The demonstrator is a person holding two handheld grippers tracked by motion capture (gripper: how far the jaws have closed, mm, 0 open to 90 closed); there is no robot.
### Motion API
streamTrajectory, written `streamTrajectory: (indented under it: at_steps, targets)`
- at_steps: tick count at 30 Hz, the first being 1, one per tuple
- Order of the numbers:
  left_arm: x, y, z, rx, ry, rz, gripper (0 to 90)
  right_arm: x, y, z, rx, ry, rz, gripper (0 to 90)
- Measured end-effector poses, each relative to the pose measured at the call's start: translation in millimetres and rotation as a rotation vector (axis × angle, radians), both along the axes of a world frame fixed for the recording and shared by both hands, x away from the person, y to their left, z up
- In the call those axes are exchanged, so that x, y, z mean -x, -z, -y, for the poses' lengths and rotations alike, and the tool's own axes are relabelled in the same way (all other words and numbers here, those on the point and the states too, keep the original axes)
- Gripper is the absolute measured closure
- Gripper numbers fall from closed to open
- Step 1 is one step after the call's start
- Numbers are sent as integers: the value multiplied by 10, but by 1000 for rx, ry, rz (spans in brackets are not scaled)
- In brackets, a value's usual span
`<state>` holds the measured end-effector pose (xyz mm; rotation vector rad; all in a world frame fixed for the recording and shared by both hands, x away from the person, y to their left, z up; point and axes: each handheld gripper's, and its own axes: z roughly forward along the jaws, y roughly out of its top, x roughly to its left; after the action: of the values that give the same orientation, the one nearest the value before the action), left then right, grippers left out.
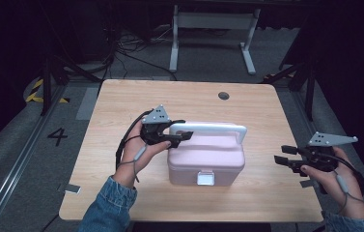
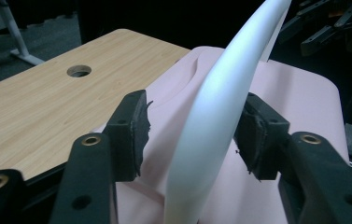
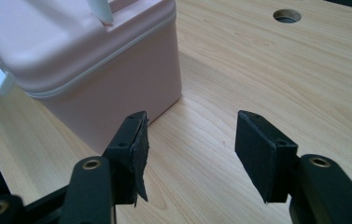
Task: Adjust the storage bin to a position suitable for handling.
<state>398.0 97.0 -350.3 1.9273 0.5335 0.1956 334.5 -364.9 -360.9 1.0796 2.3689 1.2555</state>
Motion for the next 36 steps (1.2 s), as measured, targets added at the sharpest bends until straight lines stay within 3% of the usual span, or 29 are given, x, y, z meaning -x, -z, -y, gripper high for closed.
streamTrajectory:
  at_steps: [4, 11, 14, 24, 36]
  targets:
    - [18, 9, 24, -18, 9, 9, 578, 4, -5, -13, -4, -10, -3, 472]
    - [67, -72, -15, -5, -5, 70, 703, -1, -3, -20, 2, -17, 0, 482]
    - [80, -90, -17, -27, 0, 81, 707, 1, -10, -21, -12, -16, 0, 484]
    - [55, -163, -29, -34, -2, 88, 727, 19, -56, -4, -25, -10, 20, 490]
    - [-68, -328, -36, -29, -28, 67, 725, 27, -93, -1, -37, -14, 37, 492]
